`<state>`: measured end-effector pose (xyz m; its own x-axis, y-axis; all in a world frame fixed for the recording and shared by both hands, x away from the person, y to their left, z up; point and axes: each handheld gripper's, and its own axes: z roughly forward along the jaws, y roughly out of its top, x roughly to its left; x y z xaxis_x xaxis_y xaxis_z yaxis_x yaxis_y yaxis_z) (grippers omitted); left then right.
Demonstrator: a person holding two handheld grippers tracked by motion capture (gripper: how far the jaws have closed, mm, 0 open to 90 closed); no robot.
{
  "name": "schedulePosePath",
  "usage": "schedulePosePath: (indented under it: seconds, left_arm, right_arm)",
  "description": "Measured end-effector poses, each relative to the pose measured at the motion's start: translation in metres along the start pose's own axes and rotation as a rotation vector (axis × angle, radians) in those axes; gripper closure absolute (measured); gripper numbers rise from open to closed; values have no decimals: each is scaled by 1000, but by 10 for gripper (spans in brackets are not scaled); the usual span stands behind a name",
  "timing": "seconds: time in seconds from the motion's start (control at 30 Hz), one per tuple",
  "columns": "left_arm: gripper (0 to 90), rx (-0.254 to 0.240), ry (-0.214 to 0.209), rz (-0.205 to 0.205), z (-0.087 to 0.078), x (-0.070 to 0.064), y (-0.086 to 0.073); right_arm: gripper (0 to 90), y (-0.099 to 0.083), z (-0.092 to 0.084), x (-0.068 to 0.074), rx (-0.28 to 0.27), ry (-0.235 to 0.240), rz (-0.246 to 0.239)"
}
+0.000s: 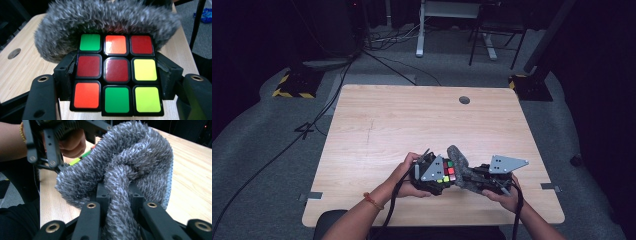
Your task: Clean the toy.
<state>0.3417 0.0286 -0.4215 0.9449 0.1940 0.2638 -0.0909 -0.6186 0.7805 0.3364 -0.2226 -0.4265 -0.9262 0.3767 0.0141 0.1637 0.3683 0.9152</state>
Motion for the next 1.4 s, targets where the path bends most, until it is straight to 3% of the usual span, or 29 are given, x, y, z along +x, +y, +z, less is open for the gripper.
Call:
schedulePosePath:
  seconds: [0.13, 0.2, 0.4, 0.5, 0.63, 0.83, 1.0, 1.1, 1.27, 1.3, 1.4]
  left_arm:
    - [329, 81, 26, 30, 8, -6, 2]
    - [330, 89, 14, 19, 11, -5, 0]
    - [334, 30, 22, -15, 3, -1, 0]
    - [334, -1, 32, -10, -4, 0, 1]
    - [333, -39, 33, -7, -11, 0, 3]
    - [333, -60, 33, -3, -15, -1, 4]
    - [331, -80, 26, -11, -15, -1, 4]
    - [330, -66, 24, -10, -13, 0, 2]
    - [328, 34, 50, 40, 1, -7, 3]
    - [328, 35, 46, 34, 1, -7, 2]
    - [326, 40, 38, 27, 3, -5, 3]
  right_arm:
    - [770, 2, 0, 1, -11, 12, -12]
    - [770, 2, 2, 3, 1, 12, -27]
    - [769, -1, 1, 1, 1, -30, -26]
    - [769, -8, 1, -4, 20, -44, -8]
    - [769, -18, 5, -12, 44, -27, 42]
    - [769, -23, 9, -15, 60, -7, 71]
    - [770, -25, 8, -17, 20, 49, 127]
    - [769, -24, 7, -18, -1, 70, 137]
    - [770, -12, 3, -7, -18, 59, 77]
    - [770, -10, 3, -4, 4, 37, 49]
    - [771, -7, 3, -1, 21, 24, 31]
